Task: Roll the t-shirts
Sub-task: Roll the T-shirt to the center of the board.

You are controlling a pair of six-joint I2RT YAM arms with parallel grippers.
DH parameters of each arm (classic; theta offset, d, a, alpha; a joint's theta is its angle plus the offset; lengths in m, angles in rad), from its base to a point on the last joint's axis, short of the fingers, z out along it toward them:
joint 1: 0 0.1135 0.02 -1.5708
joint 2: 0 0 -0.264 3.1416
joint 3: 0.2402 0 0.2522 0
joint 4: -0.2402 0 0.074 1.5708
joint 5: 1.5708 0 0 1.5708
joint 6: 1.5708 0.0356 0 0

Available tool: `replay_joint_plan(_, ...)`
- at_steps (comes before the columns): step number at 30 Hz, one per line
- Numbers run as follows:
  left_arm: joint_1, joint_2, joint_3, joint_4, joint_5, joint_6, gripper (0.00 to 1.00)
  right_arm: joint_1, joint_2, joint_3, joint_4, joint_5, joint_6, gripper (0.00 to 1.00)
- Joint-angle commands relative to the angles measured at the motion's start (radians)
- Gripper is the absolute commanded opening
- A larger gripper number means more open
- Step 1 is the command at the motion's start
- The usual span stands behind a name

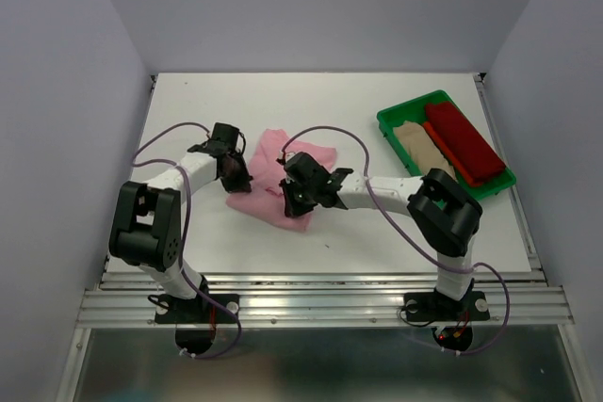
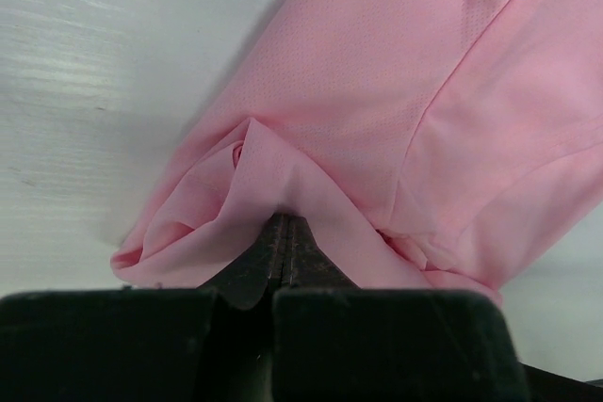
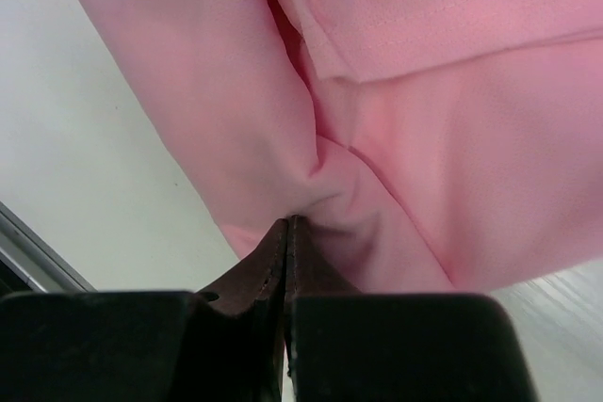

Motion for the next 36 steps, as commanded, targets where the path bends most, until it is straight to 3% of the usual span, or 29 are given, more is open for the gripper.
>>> replay_joint_plan(1, 0.001, -0.090, 0.098, -0.083, -0.053, 0.026, 0.00, 0.020, -0.129, 0.018, -0.054, 0.066, -0.066, 0.05)
replay_joint_plan(5, 0.017, -0.148, 0.199, -0.151, -0.098, 0.047, 0.00, 0.061, -0.151, 0.073, -0.104, 0.186, -0.152, 0.19)
replay_joint_plan(9, 0.092, -0.183, 0.274, -0.211, -0.107, 0.084, 0.00, 0.138, -0.109, 0.150, -0.130, 0.331, -0.258, 0.46)
replay_joint_plan(10, 0.139, -0.202, 0.287, -0.226, -0.107, 0.096, 0.00, 0.177, -0.076, 0.162, -0.135, 0.401, -0.306, 0.59)
replay_joint_plan(13, 0.235, -0.248, 0.284, -0.246, -0.107, 0.116, 0.00, 0.250, -0.008, 0.204, -0.135, 0.540, -0.402, 0.70)
replay_joint_plan(17, 0.345, -0.311, 0.259, -0.256, -0.107, 0.118, 0.00, 0.319, 0.071, 0.221, -0.098, 0.689, -0.524, 0.72)
replay_joint_plan(24, 0.376, -0.340, 0.221, -0.245, -0.084, 0.109, 0.00, 0.388, 0.170, 0.121, 0.125, 0.870, -0.724, 0.73)
replay_joint_plan(32, 0.377, -0.341, 0.198, -0.232, -0.062, 0.106, 0.00, 0.388, 0.240, 0.049, 0.313, 0.910, -0.802, 0.73)
replay_joint_plan(36, 0.377, -0.340, 0.198, -0.231, -0.058, 0.106, 0.00, 0.388, 0.263, 0.038, 0.374, 0.916, -0.818, 0.63)
